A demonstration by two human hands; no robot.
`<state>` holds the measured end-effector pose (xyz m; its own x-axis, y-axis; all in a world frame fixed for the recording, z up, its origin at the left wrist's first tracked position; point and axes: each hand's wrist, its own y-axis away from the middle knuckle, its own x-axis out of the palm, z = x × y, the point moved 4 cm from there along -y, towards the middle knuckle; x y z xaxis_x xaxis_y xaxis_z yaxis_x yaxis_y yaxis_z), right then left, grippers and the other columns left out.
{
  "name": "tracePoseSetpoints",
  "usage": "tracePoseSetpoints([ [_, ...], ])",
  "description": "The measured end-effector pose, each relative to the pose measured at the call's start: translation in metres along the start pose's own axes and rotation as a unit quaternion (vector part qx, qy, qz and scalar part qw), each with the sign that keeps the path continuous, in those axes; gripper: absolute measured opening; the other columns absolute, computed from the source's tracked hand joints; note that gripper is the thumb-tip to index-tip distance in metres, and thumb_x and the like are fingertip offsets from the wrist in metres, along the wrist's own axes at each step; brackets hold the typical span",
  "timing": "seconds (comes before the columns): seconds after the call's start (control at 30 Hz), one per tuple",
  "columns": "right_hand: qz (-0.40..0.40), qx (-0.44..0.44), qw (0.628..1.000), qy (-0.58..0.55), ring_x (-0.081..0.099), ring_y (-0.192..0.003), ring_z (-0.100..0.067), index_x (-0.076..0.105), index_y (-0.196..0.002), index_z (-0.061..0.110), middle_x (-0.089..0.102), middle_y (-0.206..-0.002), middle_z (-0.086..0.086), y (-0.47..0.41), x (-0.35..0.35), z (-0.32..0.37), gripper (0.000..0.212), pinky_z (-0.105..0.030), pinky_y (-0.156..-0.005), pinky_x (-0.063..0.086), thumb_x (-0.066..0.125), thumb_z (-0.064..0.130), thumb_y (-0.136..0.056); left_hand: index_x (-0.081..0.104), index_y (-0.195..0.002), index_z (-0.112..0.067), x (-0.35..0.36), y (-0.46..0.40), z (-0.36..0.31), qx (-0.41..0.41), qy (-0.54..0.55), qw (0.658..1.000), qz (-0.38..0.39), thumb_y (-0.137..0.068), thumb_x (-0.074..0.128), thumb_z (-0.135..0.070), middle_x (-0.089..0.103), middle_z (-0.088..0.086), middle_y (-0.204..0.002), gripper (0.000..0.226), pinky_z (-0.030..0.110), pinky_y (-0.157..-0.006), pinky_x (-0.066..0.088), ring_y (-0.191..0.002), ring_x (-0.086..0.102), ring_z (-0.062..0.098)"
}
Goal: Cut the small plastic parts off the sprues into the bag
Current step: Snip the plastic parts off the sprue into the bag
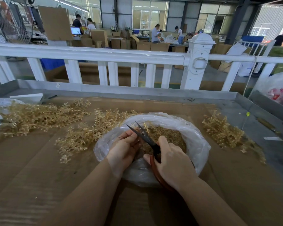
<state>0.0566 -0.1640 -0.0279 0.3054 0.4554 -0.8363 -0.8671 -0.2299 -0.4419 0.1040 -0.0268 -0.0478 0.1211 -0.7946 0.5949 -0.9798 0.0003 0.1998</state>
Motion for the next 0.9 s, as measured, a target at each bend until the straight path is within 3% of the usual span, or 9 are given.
tracePoseSetpoints([
  [0.17, 0.005, 0.001, 1.0, -0.008, 0.055, -0.099, -0.017, 0.036, -0.12, 0.024, 0.058, -0.103, 0.001, -0.004, -0.002, 0.002, 0.048, -0.026, -0.083, 0.042, 0.042, 0.06, -0.089, 0.058, -0.076, -0.005, 0.0, 0.001, 0.0, -0.002, 0.004, 1.0, 0.026, -0.096, 0.039, 0.005, 0.069, 0.006, -0.064, 0.029, 0.022, -0.053, 0.054, -0.057, 0.067, 0.013],
  [0.37, 0.001, -0.001, 1.0, -0.011, 0.058, -0.088, -0.015, 0.035, -0.11, 0.026, 0.058, -0.094, 0.004, -0.006, 0.0, 0.004, 0.041, -0.02, -0.068, 0.034, 0.041, 0.06, -0.089, 0.062, -0.084, -0.004, -0.002, -0.003, 0.002, -0.016, 0.007, 0.999, 0.046, -0.094, 0.044, 0.001, 0.07, 0.01, -0.074, 0.021, 0.025, -0.061, 0.057, -0.064, 0.068, 0.017],
  [0.57, -0.001, -0.01, 1.0, -0.003, 0.061, -0.082, -0.014, 0.036, -0.109, 0.024, 0.055, -0.085, 0.008, -0.007, 0.001, 0.002, 0.04, -0.019, -0.064, 0.034, 0.043, 0.058, -0.09, 0.063, -0.08, -0.004, -0.006, -0.007, 0.004, -0.029, 0.015, 0.999, 0.041, -0.09, 0.049, 0.001, 0.069, 0.012, -0.077, 0.018, 0.027, -0.066, 0.057, -0.066, 0.068, 0.018],
  [0.73, -0.008, -0.018, 1.0, 0.011, 0.062, -0.081, -0.015, 0.037, -0.113, 0.021, 0.062, -0.086, 0.005, -0.008, 0.001, 0.001, 0.04, -0.02, -0.062, 0.034, 0.045, 0.055, -0.092, 0.063, -0.079, -0.006, -0.008, -0.011, 0.007, -0.031, 0.022, 0.999, 0.035, -0.082, 0.055, -0.001, 0.069, 0.01, -0.073, 0.009, 0.026, -0.068, 0.057, -0.064, 0.068, 0.017],
  [0.9, -0.005, -0.015, 1.0, 0.011, 0.063, -0.081, -0.015, 0.037, -0.114, 0.02, 0.063, -0.086, 0.005, -0.007, 0.001, 0.003, 0.041, -0.022, -0.064, 0.038, 0.043, 0.054, -0.093, 0.06, -0.081, -0.005, -0.007, -0.011, 0.007, -0.03, 0.011, 0.999, 0.03, -0.088, 0.052, 0.001, 0.067, 0.009, -0.072, 0.012, 0.026, -0.069, 0.056, -0.064, 0.065, 0.017],
])
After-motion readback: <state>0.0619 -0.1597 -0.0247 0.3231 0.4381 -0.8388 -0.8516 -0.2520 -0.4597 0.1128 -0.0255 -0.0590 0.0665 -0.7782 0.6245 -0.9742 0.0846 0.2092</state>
